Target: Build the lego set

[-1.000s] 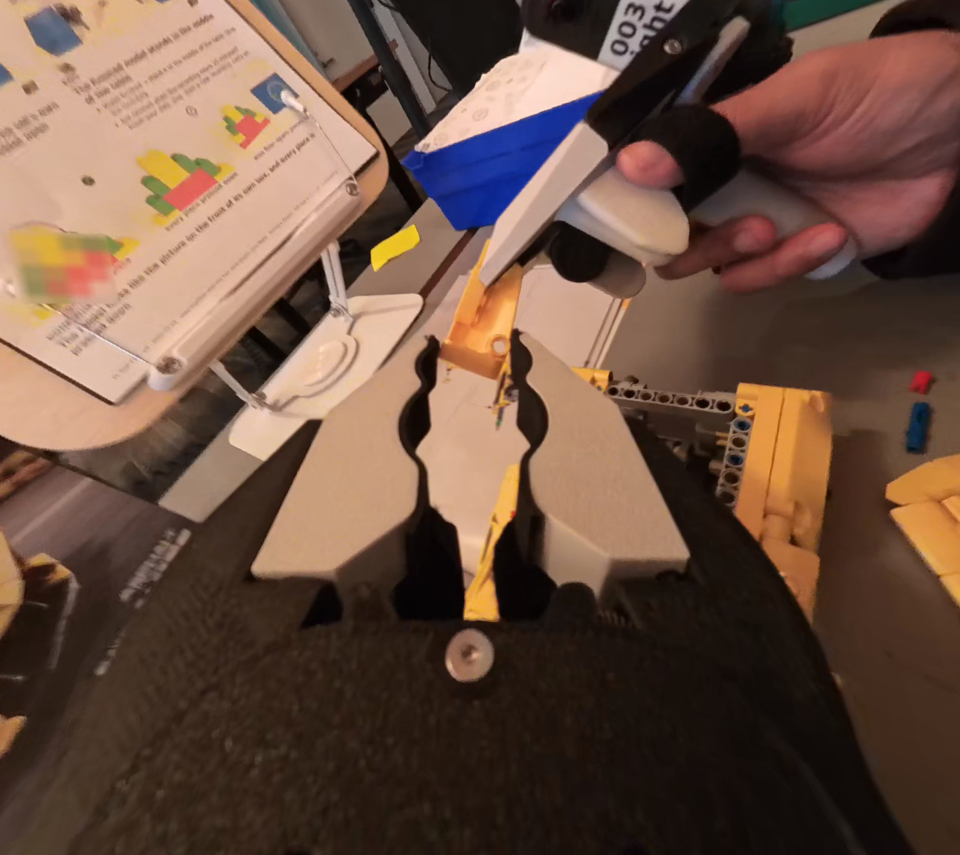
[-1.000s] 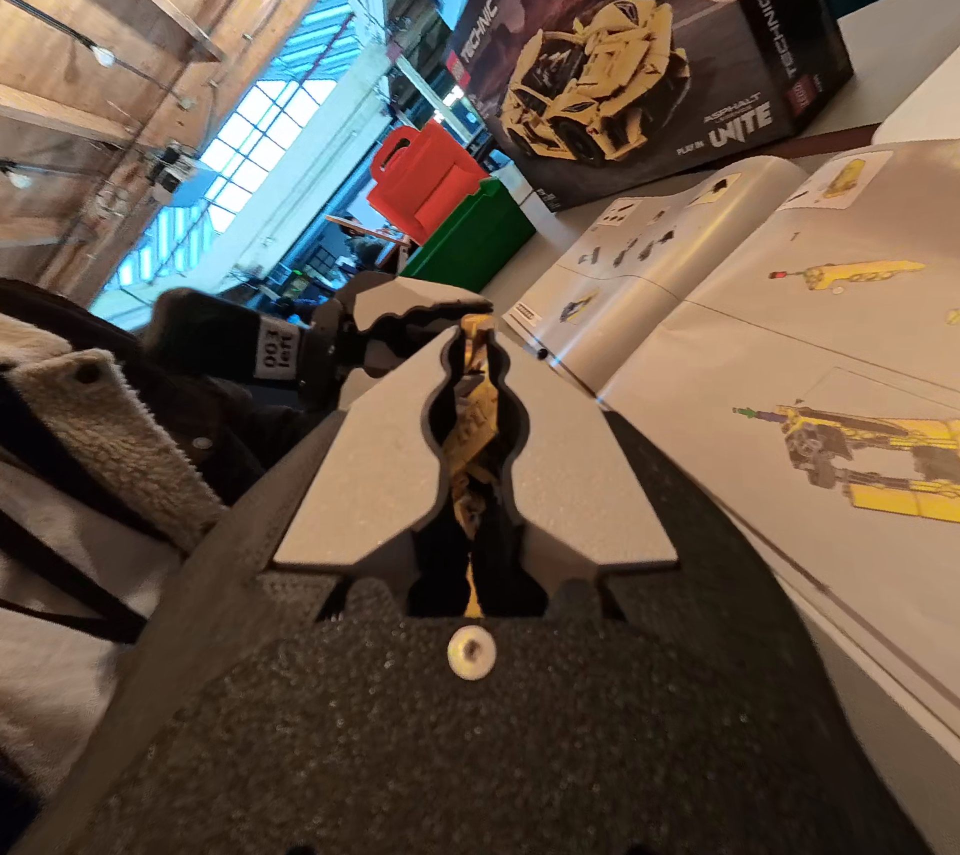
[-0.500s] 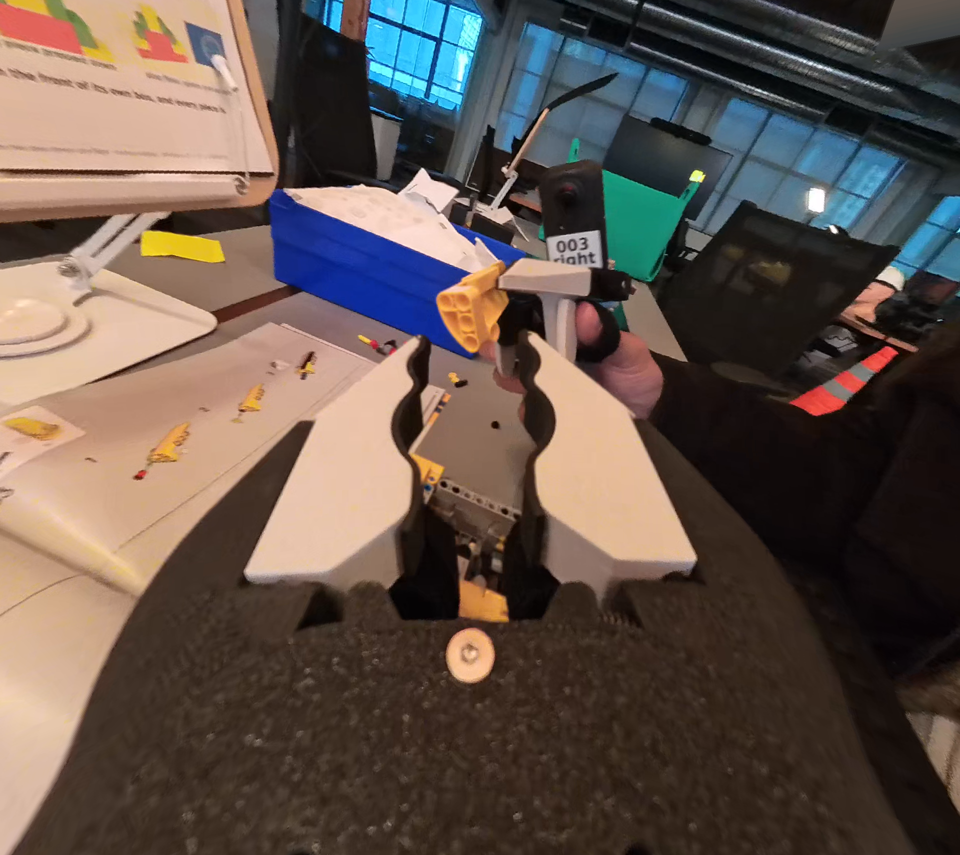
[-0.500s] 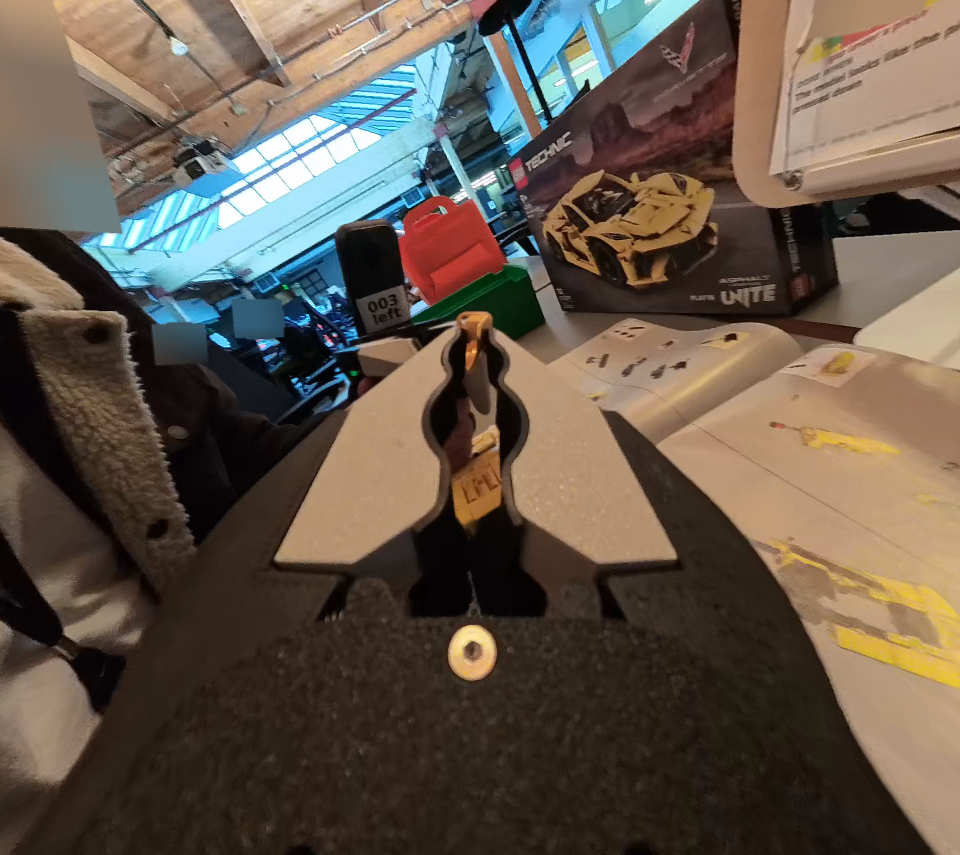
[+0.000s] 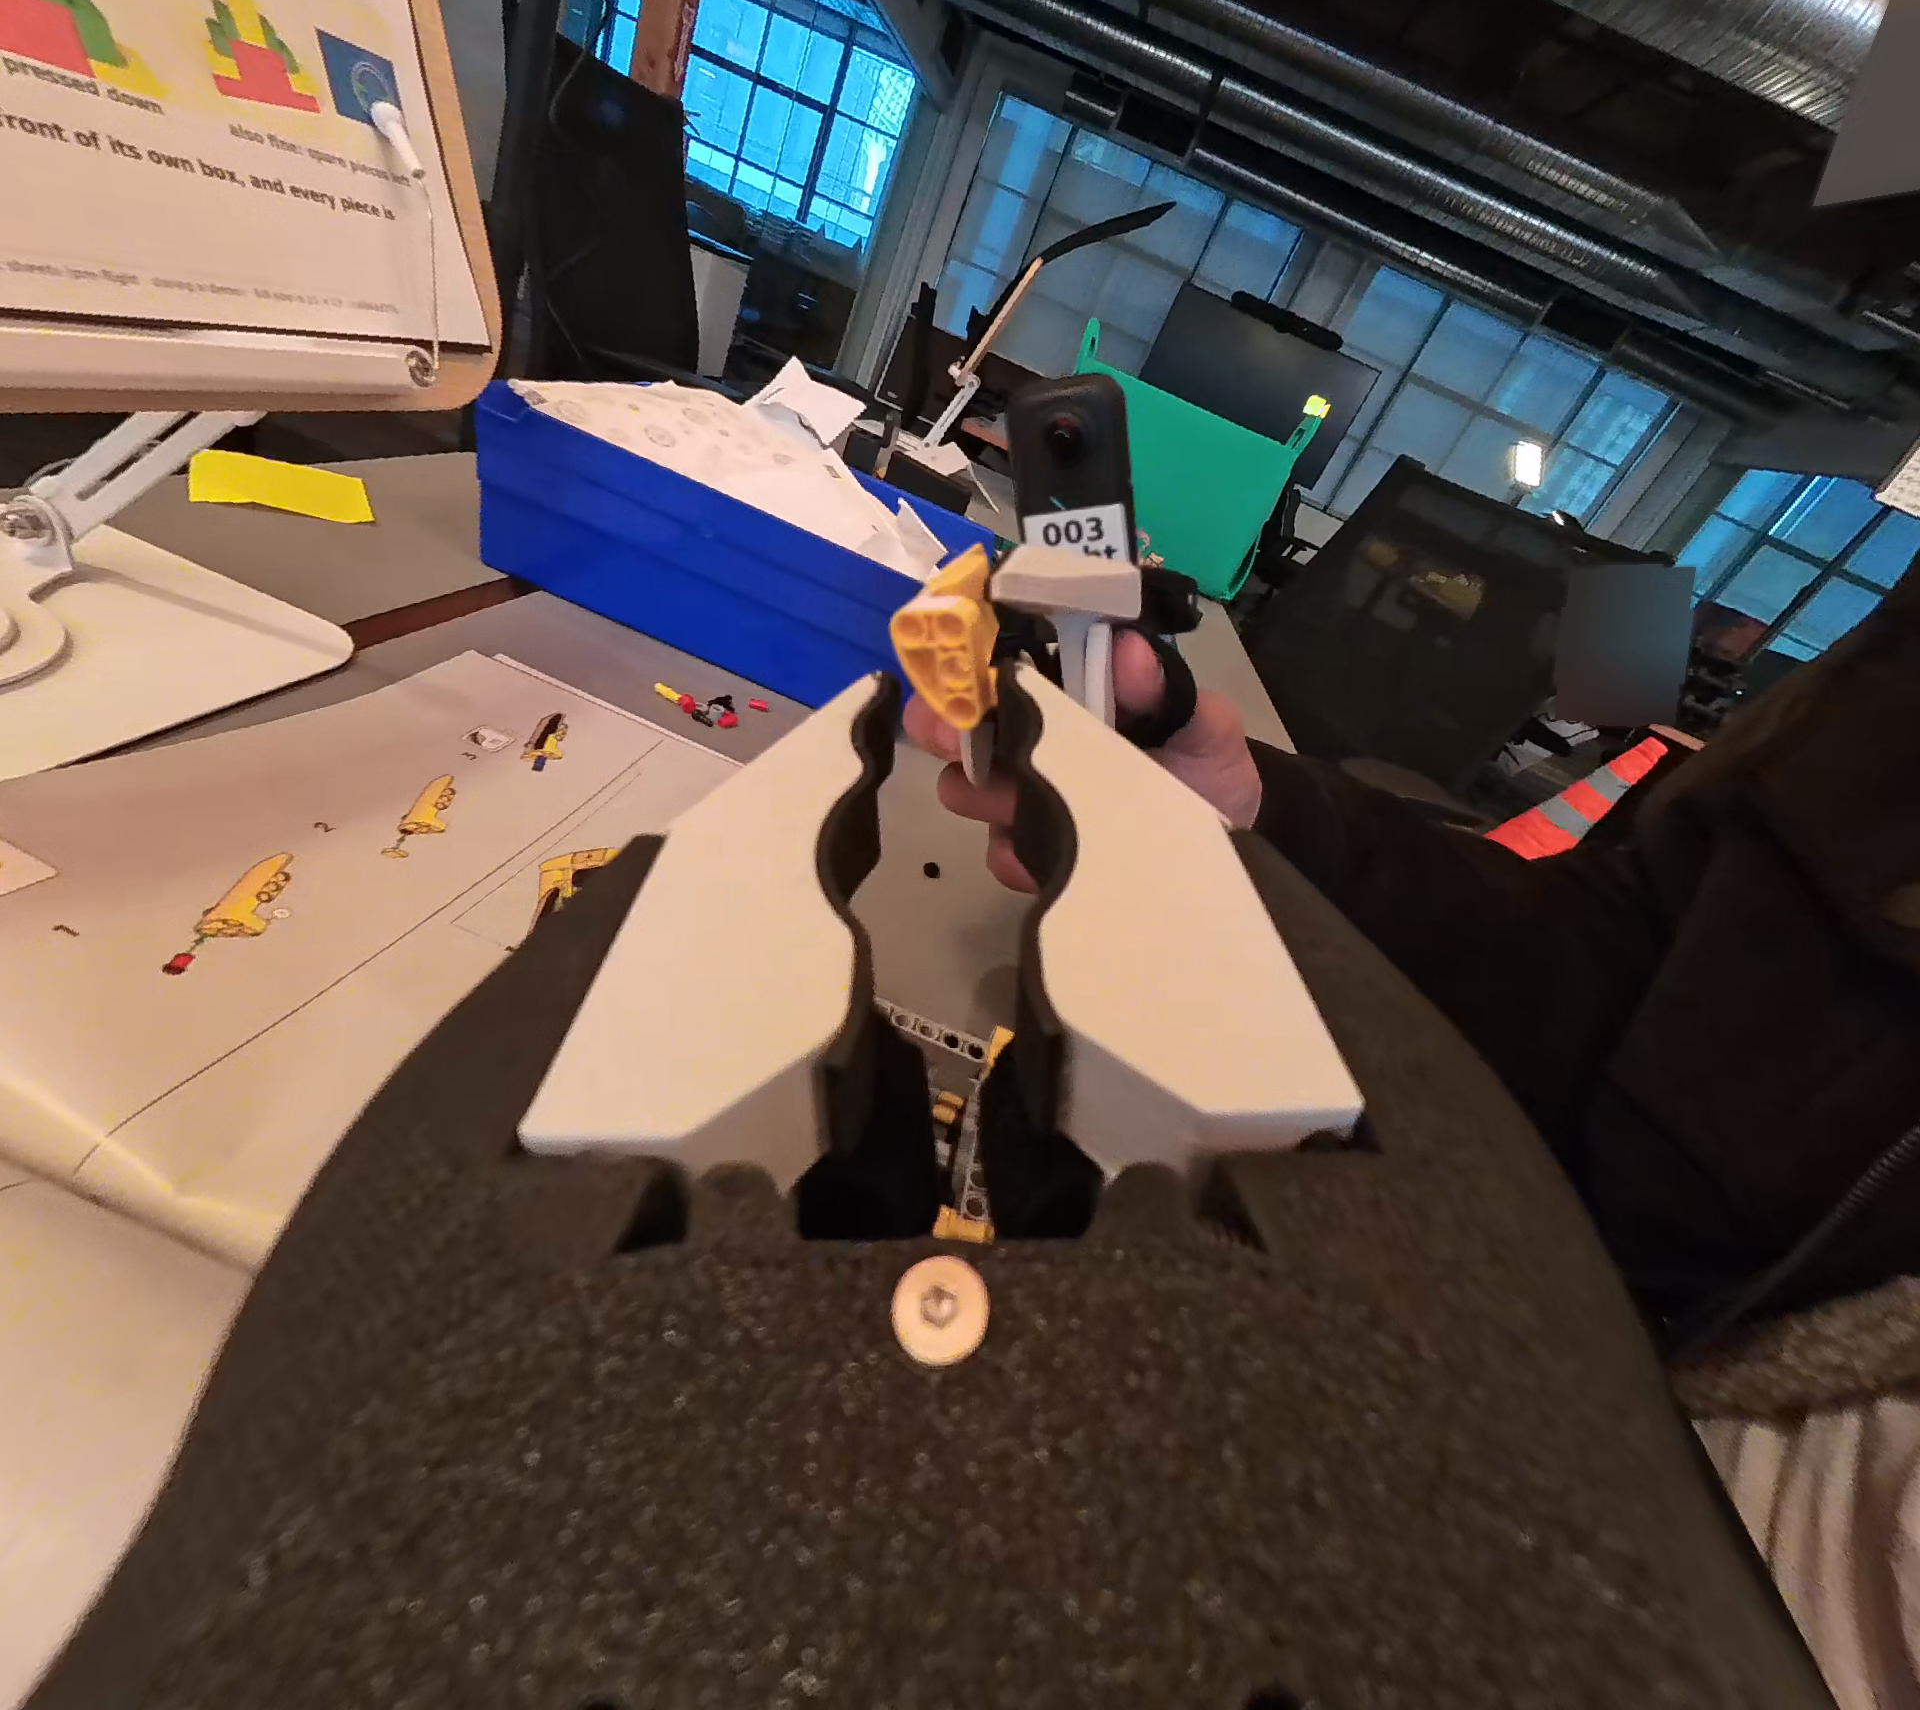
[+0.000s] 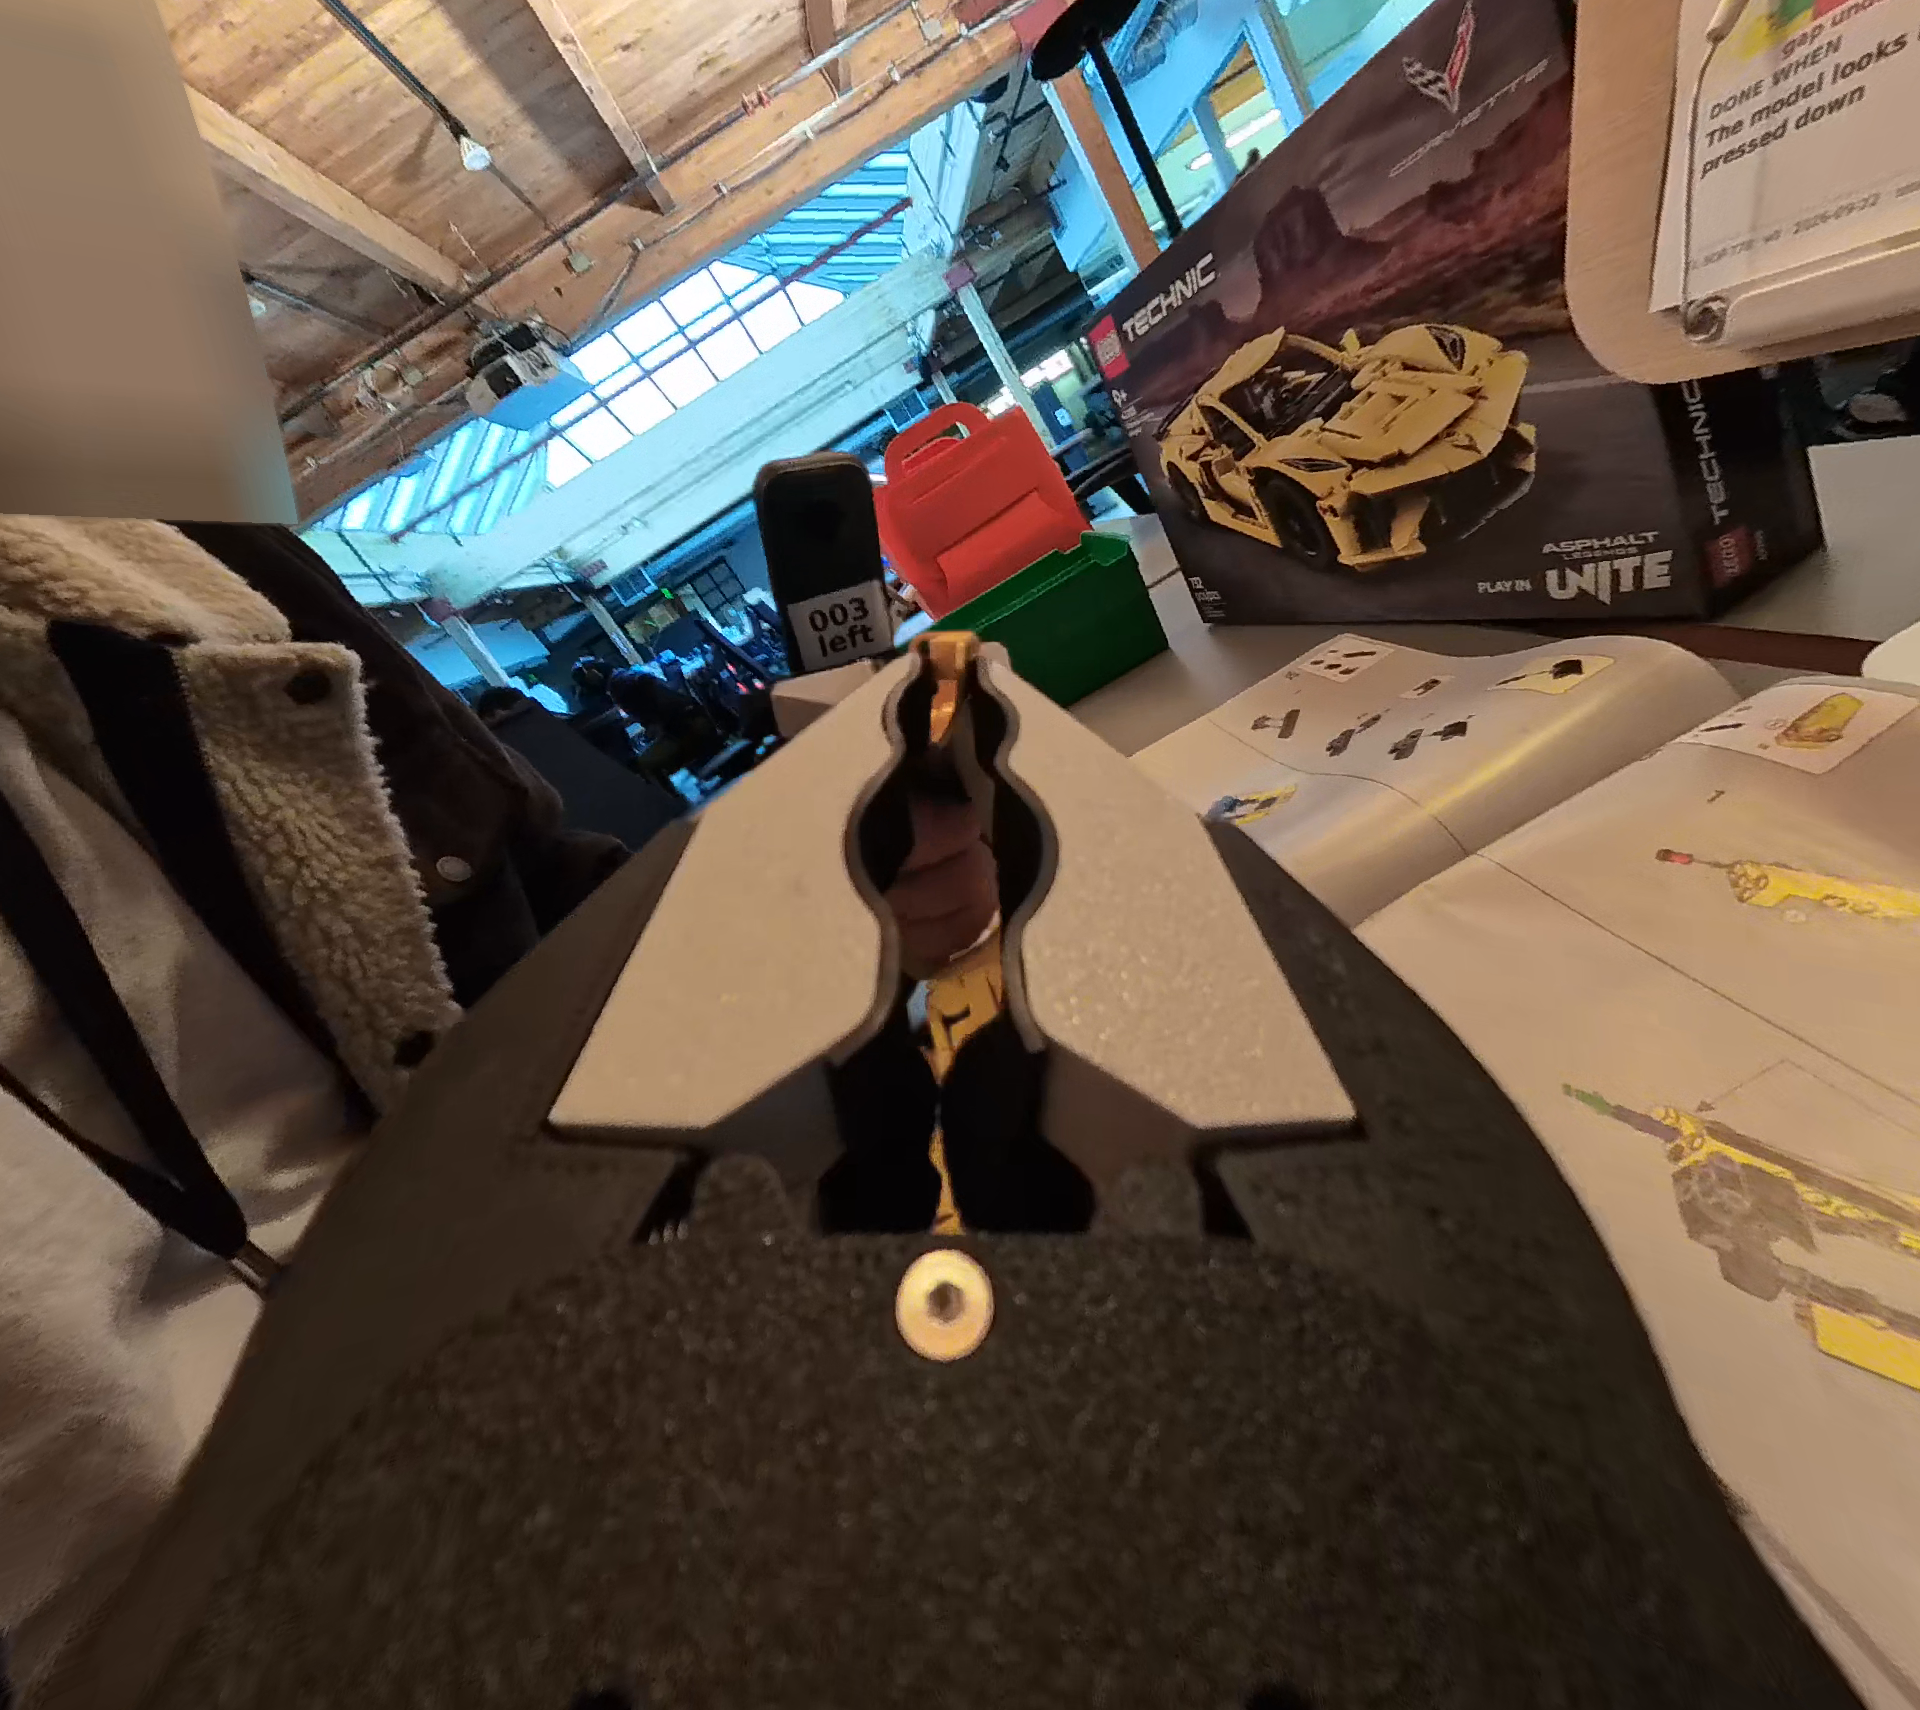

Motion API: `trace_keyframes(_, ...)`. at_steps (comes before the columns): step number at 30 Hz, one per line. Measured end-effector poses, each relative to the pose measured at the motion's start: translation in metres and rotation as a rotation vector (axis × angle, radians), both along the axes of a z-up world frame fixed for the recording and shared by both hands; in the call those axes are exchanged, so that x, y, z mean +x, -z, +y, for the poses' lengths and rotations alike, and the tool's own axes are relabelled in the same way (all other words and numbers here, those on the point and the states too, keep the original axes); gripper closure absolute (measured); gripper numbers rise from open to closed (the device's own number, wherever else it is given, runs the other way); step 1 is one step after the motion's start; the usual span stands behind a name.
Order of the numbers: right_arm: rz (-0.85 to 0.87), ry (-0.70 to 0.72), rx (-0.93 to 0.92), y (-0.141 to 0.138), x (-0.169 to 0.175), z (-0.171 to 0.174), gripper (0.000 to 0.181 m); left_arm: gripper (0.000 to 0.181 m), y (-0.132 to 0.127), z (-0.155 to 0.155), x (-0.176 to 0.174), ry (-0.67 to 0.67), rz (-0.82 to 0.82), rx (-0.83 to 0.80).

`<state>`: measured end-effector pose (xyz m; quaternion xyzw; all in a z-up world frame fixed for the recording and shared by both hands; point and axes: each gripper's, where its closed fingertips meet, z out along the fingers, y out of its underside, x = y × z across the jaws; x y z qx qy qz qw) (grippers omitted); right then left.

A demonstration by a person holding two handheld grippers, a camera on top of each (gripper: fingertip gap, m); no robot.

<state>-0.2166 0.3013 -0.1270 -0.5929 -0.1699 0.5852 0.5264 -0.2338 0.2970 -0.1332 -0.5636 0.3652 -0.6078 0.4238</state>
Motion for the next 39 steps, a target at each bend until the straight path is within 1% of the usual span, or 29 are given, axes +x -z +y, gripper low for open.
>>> trace_keyframes(4,0.142,-0.038,-0.042,-0.008,0.008,0.001,0.175,0.162,0.001,-0.002,0.001,0.0,0.008,0.014)
trace_keyframes(9,0.419,-0.222,-0.164,-0.017,0.018,-0.003,0.175,0.162,0.0,-0.002,0.001,-0.009,0.011,0.035)
trace_keyframes(12,0.593,-0.282,-0.193,-0.023,0.03,-0.002,0.174,0.162,0.0,-0.003,0.001,-0.003,0.007,0.034)
trace_keyframes(13,0.619,-0.298,-0.206,-0.023,0.032,-0.002,0.174,0.162,0.0,-0.004,0.001,-0.001,0.004,0.035)
trace_keyframes(20,0.587,-0.293,-0.201,-0.022,0.03,-0.003,0.175,0.156,-0.009,-0.008,0.0,-0.011,-0.042,0.105)
trace_keyframes(30,0.607,-0.291,-0.205,-0.022,0.032,-0.002,0.175,0.155,-0.012,-0.011,0.001,-0.01,-0.058,0.117)
trace_keyframes(39,0.582,-0.278,-0.206,-0.02,0.03,-0.001,0.174,0.155,-0.015,-0.013,0.001,-0.006,-0.064,0.119)
